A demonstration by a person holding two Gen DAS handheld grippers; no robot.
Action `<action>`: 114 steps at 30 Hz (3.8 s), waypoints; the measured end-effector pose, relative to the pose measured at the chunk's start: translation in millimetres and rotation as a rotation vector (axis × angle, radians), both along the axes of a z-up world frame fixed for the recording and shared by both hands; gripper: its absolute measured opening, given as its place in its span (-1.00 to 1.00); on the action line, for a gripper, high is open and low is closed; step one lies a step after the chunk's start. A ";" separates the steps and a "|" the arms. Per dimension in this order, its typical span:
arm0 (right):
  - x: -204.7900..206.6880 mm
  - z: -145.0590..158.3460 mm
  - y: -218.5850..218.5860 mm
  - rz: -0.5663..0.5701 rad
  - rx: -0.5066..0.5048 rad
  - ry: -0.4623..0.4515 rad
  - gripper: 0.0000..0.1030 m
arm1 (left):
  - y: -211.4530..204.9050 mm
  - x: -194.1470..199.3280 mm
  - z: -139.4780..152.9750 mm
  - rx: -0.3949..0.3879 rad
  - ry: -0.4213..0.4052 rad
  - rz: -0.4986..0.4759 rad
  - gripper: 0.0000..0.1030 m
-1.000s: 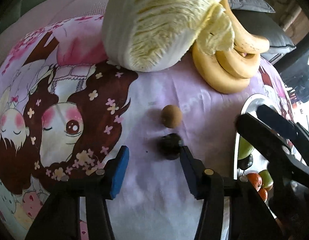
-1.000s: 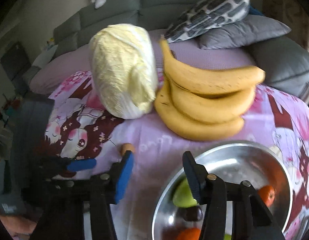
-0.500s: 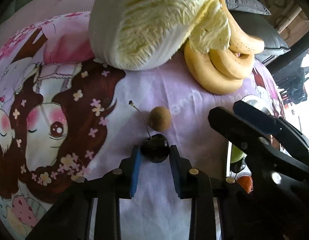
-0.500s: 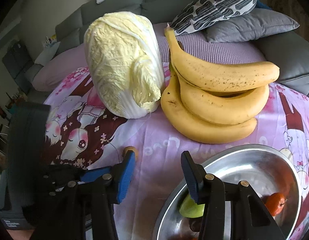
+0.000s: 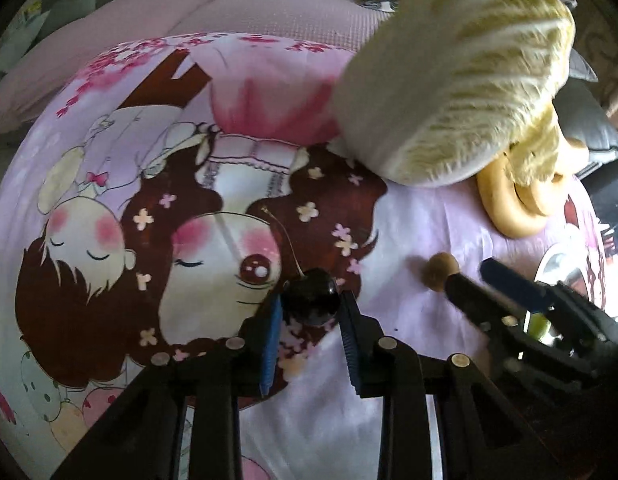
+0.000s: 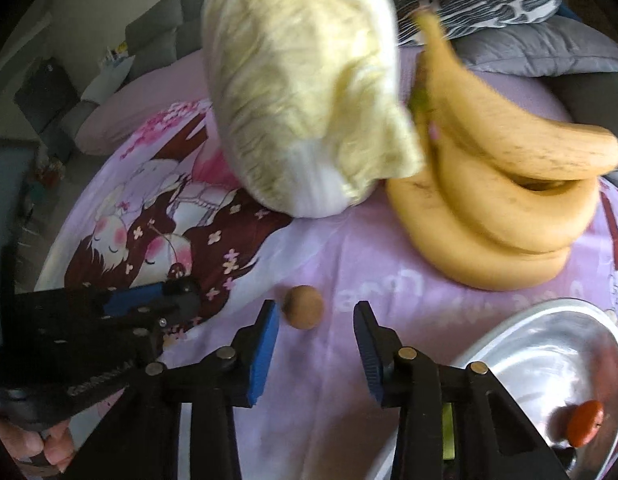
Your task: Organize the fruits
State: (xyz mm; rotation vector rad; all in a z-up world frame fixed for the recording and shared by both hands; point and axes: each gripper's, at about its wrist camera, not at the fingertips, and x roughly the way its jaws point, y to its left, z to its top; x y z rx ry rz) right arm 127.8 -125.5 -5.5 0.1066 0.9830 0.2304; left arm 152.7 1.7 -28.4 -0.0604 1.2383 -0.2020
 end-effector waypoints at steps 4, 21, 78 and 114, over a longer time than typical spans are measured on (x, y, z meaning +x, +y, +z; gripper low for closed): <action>7.5 -8.4 12.6 0.021 -0.012 0.021 -0.27 | 4.9 0.8 1.6 -0.010 -0.004 0.008 -0.42; -18.9 6.9 -0.4 -0.052 0.004 -0.040 -0.45 | 7.0 -8.7 26.9 -0.035 -0.049 -0.032 -0.42; -163.2 23.3 -123.6 -0.378 -0.023 -0.042 0.04 | -81.5 -117.3 42.0 0.046 -0.040 -0.332 0.48; -201.5 12.5 -94.2 -0.396 -0.104 -0.017 0.67 | -42.6 -153.5 31.7 0.283 -0.113 -0.147 0.84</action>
